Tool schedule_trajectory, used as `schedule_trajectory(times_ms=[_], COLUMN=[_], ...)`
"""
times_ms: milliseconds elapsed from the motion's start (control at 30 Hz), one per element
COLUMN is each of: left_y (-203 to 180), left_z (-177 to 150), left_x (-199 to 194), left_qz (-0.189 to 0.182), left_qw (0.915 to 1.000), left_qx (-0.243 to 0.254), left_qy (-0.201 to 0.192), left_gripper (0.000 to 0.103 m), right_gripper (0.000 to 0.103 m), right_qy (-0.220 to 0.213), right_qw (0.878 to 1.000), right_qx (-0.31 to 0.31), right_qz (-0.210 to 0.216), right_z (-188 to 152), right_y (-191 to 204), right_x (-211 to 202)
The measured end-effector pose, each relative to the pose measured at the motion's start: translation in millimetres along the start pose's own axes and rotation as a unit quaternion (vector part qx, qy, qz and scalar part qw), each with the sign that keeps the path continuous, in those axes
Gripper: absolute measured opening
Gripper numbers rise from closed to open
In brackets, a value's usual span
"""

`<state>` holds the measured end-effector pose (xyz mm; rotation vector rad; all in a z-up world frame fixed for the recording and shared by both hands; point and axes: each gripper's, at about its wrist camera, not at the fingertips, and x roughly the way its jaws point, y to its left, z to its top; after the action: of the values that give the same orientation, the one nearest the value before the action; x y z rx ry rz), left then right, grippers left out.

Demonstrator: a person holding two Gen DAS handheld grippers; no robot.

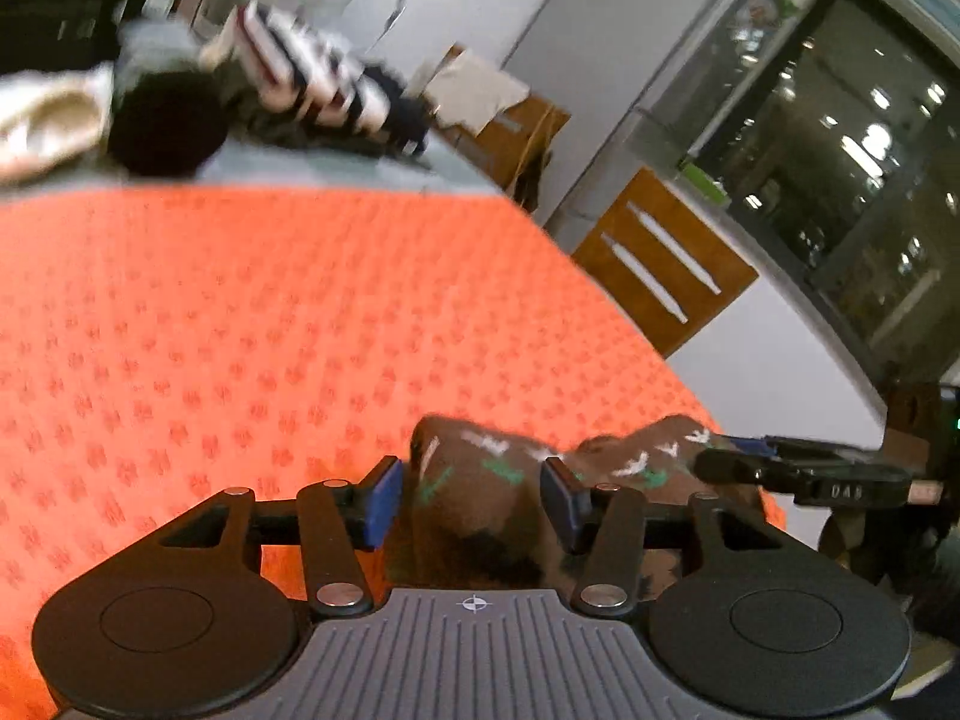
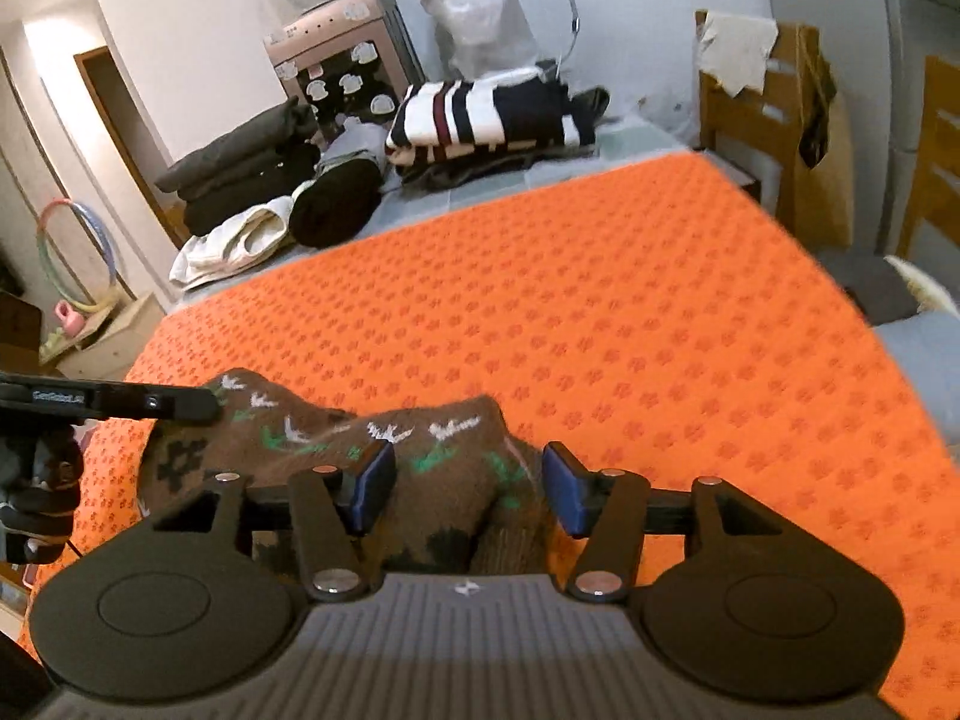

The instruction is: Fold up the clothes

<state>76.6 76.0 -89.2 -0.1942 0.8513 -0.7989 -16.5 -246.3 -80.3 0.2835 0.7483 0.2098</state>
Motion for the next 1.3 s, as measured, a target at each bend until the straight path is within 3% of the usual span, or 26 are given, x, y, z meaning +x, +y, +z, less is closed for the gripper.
schedule_trajectory(times_ms=[167,300,467,833,967,1067,1200,1300], left_y=[-26.1,-48.6,-68.7,-62.6,-60.0,-55.4,-38.8,-21.3], left_z=[4.4,-2.9,-17.1,-43.0,-39.7,-34.4,-34.5,-35.6], left_x=[-19.8,-24.2,-15.3,9.8,4.6,-13.8,-32.2,-29.6], left_qz=[0.016,0.014,0.014,0.057,0.05,0.037,0.036,0.046], left_qw=[0.9982,0.995,0.9902,0.9886,0.992,0.9964,0.9982,0.9979], left_qx=[0.054,0.098,0.139,0.136,0.114,0.075,0.016,-0.026], left_qy=[-0.02,-0.015,0.004,0.028,0.019,-0.01,-0.046,-0.037], left_gripper=[0.053,0.05,0.045,0.043,0.043,0.048,0.064,0.067], right_gripper=[0.06,0.042,0.038,0.037,0.037,0.042,0.081,0.085], right_qy=[-0.019,-0.009,0.019,0.052,0.049,0.035,0.015,0.019], right_qw=[0.999,0.998,0.995,0.988,0.991,0.996,0.999,1.0], right_qx=[-0.023,-0.047,-0.098,-0.134,-0.121,-0.083,-0.027,0.014], right_qz=[-0.033,-0.029,-0.022,-0.048,-0.04,-0.026,-0.025,-0.021], right_z=[12.0,14.8,3.7,-24.5,-20.4,-11.5,-1.7,-0.9], right_y=[14.1,31.9,56.2,56.5,54.3,46.2,29.8,10.5], right_x=[-27.8,-37.1,-30.3,9.2,5.4,-8.0,-23.9,-24.2])
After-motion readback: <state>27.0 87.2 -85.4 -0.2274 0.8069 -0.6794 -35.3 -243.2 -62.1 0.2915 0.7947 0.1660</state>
